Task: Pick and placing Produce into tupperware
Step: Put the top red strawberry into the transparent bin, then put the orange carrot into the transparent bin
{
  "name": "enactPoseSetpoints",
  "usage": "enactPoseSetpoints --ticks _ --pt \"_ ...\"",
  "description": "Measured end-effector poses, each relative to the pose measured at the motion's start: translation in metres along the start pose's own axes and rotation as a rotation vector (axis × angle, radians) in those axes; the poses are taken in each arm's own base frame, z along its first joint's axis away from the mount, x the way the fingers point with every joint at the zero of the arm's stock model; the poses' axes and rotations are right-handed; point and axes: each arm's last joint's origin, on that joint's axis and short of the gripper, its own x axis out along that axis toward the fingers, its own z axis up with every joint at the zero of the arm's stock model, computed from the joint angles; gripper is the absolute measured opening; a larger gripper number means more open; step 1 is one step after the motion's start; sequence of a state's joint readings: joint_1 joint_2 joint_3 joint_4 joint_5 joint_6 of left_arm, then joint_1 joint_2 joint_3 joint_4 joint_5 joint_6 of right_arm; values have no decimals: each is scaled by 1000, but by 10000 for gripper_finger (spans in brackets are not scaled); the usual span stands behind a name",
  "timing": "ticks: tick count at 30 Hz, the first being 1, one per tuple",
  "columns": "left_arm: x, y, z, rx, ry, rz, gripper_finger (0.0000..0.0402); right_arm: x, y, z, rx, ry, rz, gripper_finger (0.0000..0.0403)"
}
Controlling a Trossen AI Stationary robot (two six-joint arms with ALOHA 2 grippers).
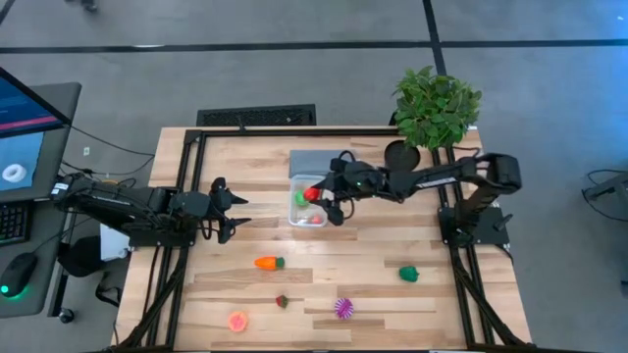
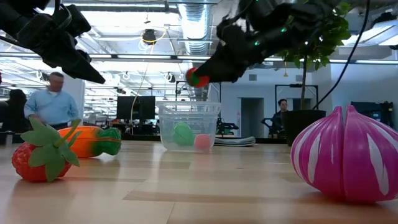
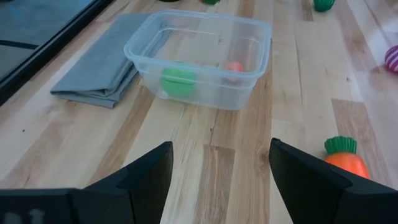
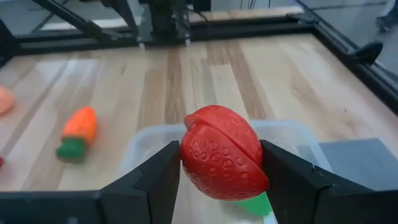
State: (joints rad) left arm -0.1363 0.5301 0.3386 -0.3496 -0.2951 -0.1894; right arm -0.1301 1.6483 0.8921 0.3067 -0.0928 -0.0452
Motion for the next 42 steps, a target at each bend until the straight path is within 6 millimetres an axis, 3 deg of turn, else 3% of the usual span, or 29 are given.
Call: enactPoseSetpoints --ticks 11,26,42 --pt "0 0 0 5 5 1 254 32 -18 -9 32 64 14 229" --pt "0 0 -1 5 6 1 254 31 -23 -12 34 108 4 235" --pt "0 0 0 4 4 1 254 31 -22 -12 26 106 23 299"
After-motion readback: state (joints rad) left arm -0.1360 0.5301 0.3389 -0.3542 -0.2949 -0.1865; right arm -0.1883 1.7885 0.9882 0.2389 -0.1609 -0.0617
